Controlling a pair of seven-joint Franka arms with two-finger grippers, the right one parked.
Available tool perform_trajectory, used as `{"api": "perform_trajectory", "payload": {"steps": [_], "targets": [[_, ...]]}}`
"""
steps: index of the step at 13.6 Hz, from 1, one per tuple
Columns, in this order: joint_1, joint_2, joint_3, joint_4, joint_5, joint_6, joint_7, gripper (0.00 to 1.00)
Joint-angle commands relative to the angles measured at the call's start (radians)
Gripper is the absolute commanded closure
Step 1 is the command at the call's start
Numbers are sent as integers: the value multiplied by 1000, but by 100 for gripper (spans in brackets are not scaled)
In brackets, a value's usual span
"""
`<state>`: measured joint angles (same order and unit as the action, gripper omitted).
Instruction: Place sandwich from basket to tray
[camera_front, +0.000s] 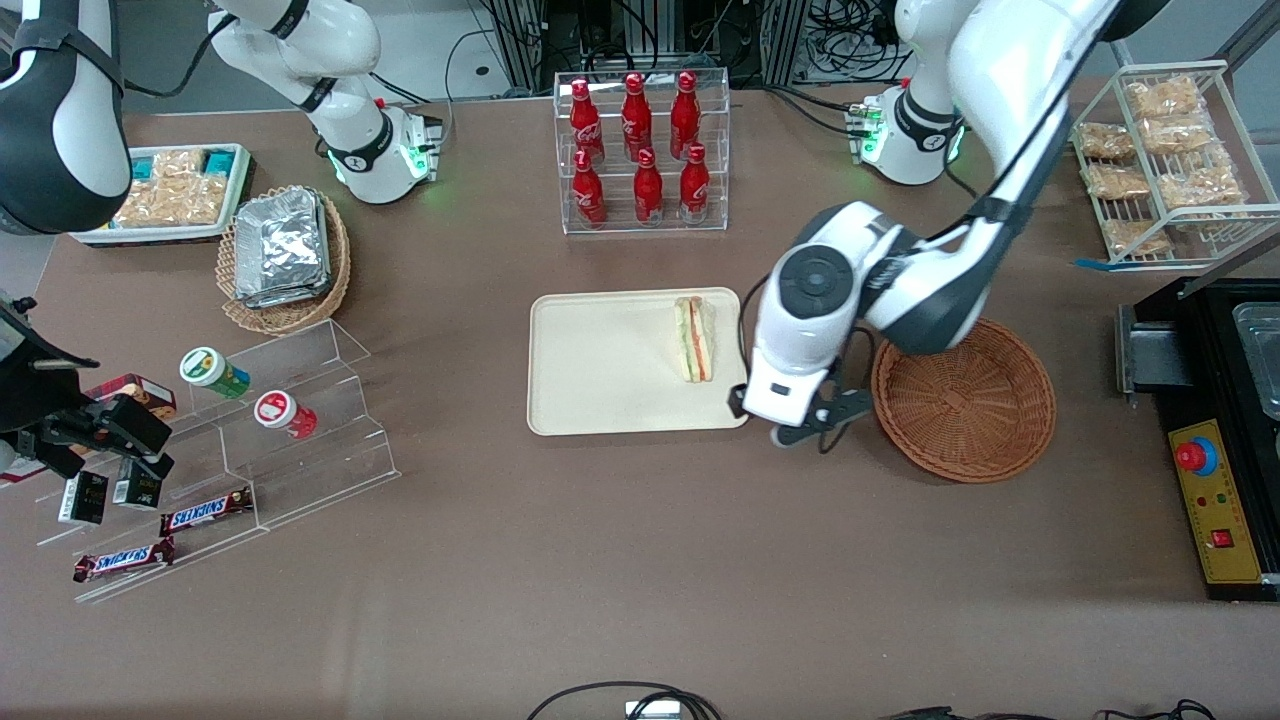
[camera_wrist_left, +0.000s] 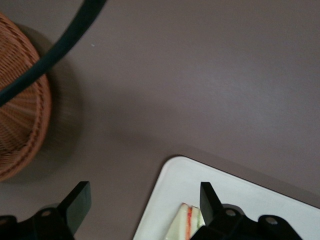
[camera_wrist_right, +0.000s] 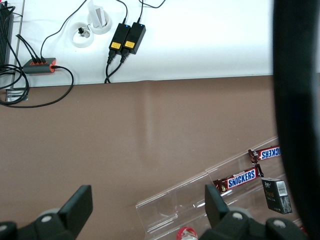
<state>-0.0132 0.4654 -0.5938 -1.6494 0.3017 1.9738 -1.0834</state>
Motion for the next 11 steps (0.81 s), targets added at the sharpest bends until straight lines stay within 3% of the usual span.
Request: {"api": "perform_trajectory", "payload": {"steps": [1,6,11], "targets": [[93,-59,-7,23,-76,-117,173,1],[212,-65,-6,175,-141,-373,436,1],[308,-96,-6,184,-148,-470,583,1]]}}
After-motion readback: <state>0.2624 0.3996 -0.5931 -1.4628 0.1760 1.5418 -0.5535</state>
